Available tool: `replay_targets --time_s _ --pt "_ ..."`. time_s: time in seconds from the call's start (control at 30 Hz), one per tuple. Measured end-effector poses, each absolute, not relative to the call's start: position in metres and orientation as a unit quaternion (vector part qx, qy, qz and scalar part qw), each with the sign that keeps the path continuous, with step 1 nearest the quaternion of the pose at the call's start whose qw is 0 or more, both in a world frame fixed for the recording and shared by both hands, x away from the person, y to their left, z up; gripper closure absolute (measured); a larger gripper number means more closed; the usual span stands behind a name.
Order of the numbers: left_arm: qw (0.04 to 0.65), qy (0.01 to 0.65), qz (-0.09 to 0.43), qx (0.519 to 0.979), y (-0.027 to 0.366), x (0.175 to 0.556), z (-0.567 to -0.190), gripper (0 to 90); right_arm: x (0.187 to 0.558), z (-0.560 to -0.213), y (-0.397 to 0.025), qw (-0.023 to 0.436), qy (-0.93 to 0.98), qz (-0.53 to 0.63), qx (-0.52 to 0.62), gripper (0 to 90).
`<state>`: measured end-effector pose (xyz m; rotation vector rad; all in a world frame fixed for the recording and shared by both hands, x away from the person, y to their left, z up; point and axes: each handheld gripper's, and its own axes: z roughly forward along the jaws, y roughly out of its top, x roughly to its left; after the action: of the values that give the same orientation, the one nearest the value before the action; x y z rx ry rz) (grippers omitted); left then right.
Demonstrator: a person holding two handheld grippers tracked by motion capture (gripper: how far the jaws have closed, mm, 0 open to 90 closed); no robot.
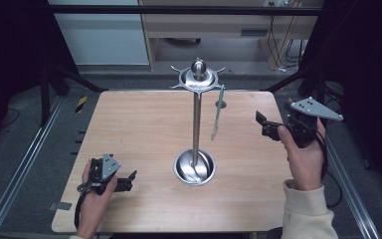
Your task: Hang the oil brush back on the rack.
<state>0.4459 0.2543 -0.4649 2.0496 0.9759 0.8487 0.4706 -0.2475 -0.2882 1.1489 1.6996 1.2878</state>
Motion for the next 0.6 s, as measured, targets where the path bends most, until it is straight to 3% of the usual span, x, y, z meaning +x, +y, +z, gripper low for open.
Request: replay_targets --time_s 0.6 --pt "0.351 0.376 0.327 0.793 0.254 0.447 -0.466 2.1 0.492 -0.325 -0.247 0.348 0.683 0.435 0.473 12.5"
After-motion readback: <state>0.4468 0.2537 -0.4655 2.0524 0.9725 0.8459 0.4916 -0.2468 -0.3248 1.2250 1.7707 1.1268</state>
